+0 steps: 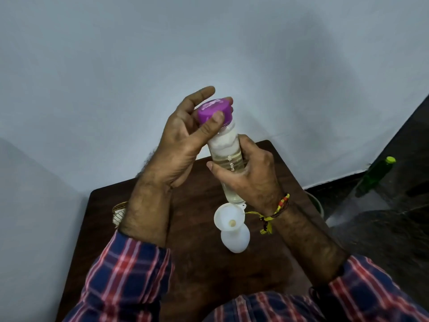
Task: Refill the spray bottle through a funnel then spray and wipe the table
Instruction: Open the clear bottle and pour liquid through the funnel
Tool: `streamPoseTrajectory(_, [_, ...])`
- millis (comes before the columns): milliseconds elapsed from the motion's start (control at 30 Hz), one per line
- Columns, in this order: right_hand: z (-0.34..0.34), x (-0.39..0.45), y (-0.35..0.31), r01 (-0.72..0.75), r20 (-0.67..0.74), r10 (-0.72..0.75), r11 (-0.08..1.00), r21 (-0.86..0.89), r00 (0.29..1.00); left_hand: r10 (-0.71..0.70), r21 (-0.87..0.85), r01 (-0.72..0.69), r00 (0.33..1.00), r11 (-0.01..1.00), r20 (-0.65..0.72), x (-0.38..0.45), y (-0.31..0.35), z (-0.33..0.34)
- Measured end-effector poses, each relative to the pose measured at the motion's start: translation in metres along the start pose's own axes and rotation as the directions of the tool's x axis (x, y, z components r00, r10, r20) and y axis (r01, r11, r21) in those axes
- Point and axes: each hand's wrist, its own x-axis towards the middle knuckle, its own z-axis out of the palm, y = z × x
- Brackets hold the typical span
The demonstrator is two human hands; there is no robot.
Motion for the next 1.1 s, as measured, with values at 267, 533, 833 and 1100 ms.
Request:
streamPoseTrajectory(267, [0.006,-0.005,0.004,-0.048,-0.027,0.047,0.998,-0.028,0.999,0.071,0.177,-0.026,0.965,0.984,-0.252,-0.004,0.006,0.009])
streamPoseTrajectory(533, [0.002,-0.009,0.008,-0.071,-0.056,0.069,0.996,-0.046,0.996,0.140,0.201,-0.096,0.966,0.975,-0.217,-0.003,0.007,-0.011])
streamPoseTrajectory(833, [0.001,-0.012,0.010,-0.076,-0.035,0.075,0.997,-0.031,0.997,0.126,0.254,-0.123,0.992,0.959,0.005,-0.005,0.005,-0.009])
streamPoseTrajectory(1100, [-0.004,-0.010,0.011,-0.073,0.001,0.073,0.997,0.024,0.997,0.166,0.248,-0.155,0.986,0.956,-0.025,-0.004,0.009,-0.013])
